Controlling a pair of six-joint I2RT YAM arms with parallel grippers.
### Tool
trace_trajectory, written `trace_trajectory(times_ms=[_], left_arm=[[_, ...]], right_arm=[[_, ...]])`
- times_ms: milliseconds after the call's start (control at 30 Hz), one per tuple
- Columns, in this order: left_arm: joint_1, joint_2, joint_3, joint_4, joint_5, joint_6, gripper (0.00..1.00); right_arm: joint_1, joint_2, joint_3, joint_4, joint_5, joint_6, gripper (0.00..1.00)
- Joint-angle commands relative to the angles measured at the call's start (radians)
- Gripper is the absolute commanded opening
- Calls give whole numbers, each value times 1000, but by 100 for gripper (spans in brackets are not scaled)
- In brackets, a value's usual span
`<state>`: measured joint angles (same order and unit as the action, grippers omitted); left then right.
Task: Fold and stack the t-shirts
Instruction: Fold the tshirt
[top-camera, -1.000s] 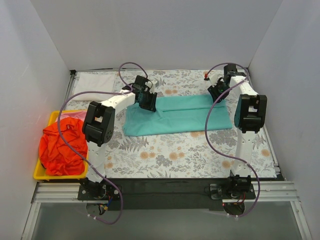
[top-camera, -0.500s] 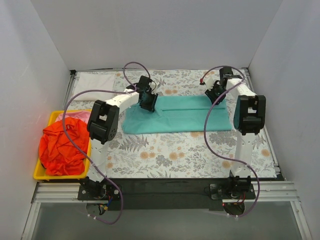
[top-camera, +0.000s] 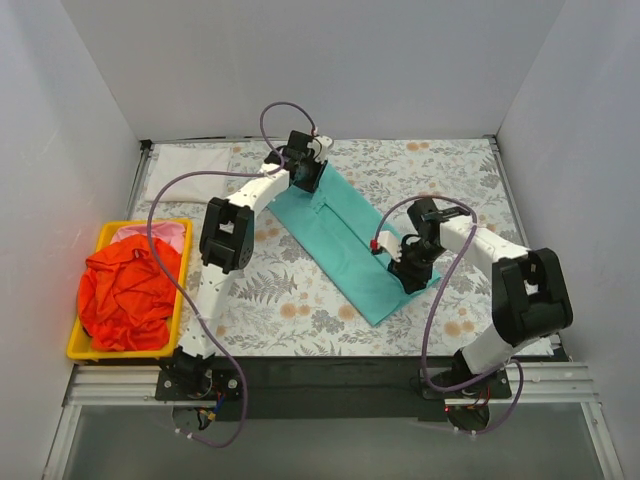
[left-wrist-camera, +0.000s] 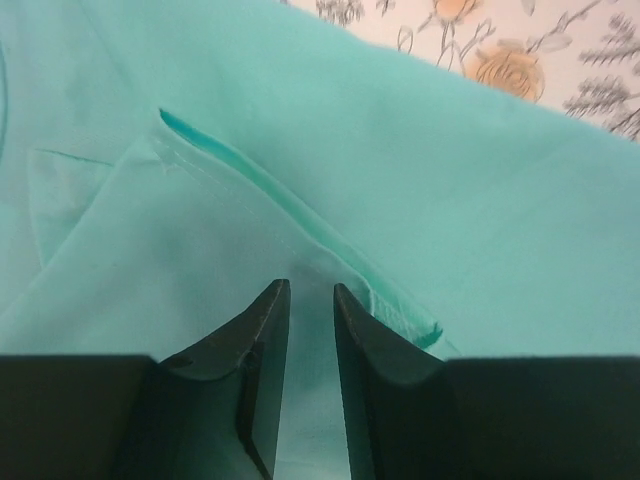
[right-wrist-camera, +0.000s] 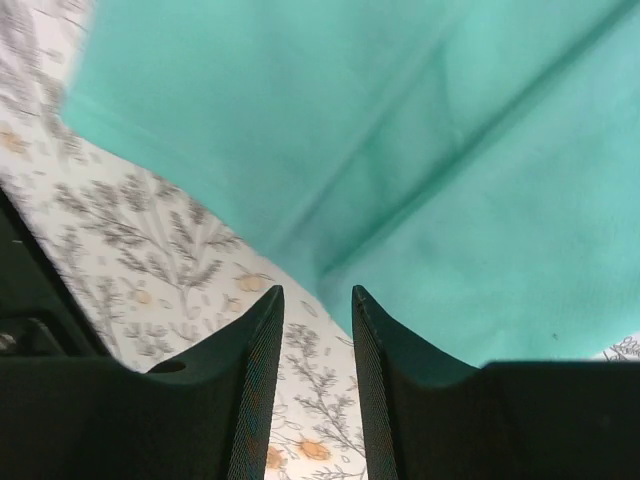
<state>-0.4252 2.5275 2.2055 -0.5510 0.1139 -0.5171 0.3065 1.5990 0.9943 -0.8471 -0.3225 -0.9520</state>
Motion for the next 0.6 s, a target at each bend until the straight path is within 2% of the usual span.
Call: trace_trajectory(times_ms=[0,133,233,433,567], left_arm=[[8,-180,-53,109,64,-26,24],[8,-315,-192,126,55,-64,25],[8,-389,-289,96,23,-98,25],[8,-435,-403,13,-25,-139,23],[11,-411,-428,-27,-40,-132,21]], right_arm=[[17,-76,56,-81,-138,53,41],[-6,-38,185,-76,-99,53,40],[-32,51,240,-72,-64,52,40],[-58,203,334,-12,52,62,35],[-56,246,343,-12,56,59,33]])
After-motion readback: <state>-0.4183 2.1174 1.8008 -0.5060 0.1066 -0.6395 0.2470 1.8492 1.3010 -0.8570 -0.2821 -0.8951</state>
